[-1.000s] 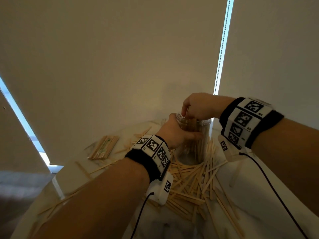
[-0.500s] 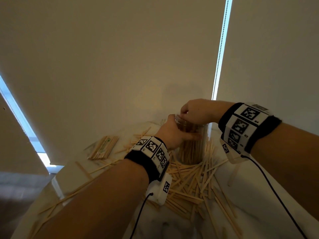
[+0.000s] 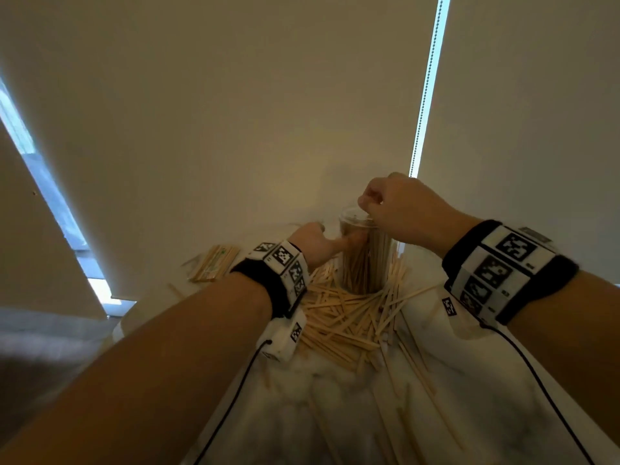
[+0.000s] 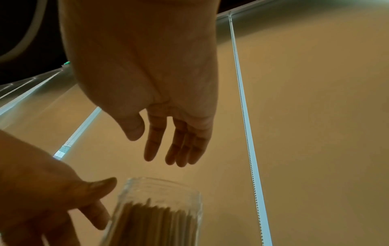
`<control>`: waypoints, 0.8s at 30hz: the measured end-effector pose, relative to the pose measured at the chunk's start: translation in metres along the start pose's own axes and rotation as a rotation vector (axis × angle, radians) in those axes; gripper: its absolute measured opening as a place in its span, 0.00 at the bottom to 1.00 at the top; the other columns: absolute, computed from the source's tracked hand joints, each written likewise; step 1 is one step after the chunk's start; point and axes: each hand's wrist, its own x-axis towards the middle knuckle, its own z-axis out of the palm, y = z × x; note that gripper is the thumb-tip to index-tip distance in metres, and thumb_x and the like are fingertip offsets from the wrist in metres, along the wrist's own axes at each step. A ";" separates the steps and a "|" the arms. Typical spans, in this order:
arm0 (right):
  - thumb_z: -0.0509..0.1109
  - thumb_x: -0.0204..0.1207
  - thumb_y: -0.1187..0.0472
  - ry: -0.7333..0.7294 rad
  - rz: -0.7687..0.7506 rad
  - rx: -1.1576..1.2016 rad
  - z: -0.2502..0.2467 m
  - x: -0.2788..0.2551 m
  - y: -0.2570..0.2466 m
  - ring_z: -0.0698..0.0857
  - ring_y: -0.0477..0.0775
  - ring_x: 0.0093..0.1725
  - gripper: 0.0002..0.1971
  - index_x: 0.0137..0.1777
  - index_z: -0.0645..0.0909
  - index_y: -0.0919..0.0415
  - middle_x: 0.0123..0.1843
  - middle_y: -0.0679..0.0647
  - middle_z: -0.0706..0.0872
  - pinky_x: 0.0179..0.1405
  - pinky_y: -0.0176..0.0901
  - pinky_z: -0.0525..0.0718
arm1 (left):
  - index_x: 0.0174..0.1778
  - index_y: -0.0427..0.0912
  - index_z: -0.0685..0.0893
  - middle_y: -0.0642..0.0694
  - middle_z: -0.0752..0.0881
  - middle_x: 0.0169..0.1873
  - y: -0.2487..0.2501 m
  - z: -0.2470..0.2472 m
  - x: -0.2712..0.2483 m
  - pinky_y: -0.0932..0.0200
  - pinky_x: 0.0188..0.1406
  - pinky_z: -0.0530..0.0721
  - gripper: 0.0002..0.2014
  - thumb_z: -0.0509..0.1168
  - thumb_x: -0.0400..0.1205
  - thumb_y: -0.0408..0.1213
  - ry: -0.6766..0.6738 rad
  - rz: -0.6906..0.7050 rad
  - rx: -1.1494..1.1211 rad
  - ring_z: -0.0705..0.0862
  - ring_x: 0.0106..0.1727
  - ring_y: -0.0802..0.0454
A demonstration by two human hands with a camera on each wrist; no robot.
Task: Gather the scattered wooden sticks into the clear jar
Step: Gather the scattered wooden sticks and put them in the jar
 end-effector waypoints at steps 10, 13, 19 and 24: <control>0.61 0.82 0.38 -0.617 0.100 -0.165 0.020 -0.128 -0.038 0.83 0.51 0.31 0.25 0.33 0.79 0.58 0.32 0.53 0.86 0.39 0.45 0.86 | 0.63 0.32 0.88 0.30 0.87 0.65 -0.088 -0.085 -0.113 0.50 0.59 0.82 0.35 0.63 0.83 0.65 -0.008 -0.279 0.518 0.87 0.62 0.36; 0.56 0.79 0.28 -0.768 0.182 -0.196 0.014 -0.162 -0.050 0.86 0.49 0.27 0.35 0.37 0.86 0.61 0.29 0.53 0.89 0.51 0.48 0.89 | 0.47 0.33 0.89 0.31 0.90 0.51 -0.116 -0.100 -0.150 0.50 0.51 0.82 0.39 0.61 0.77 0.73 -0.075 -0.424 0.641 0.88 0.54 0.37; 0.59 0.66 0.18 -0.911 0.161 -0.386 0.009 -0.203 -0.075 0.83 0.52 0.44 0.41 0.39 0.85 0.60 0.36 0.50 0.84 0.59 0.45 0.80 | 0.28 0.39 0.77 0.45 0.79 0.27 -0.129 -0.083 -0.191 0.56 0.37 0.74 0.36 0.61 0.78 0.74 -0.076 -0.507 0.586 0.79 0.32 0.50; 0.72 0.76 0.40 -0.907 0.218 -0.244 0.015 -0.203 -0.087 0.86 0.52 0.33 0.25 0.52 0.90 0.64 0.42 0.54 0.93 0.54 0.47 0.88 | 0.55 0.34 0.89 0.39 0.90 0.51 -0.106 -0.055 -0.194 0.55 0.48 0.80 0.26 0.72 0.81 0.58 -0.114 -0.406 0.631 0.89 0.54 0.42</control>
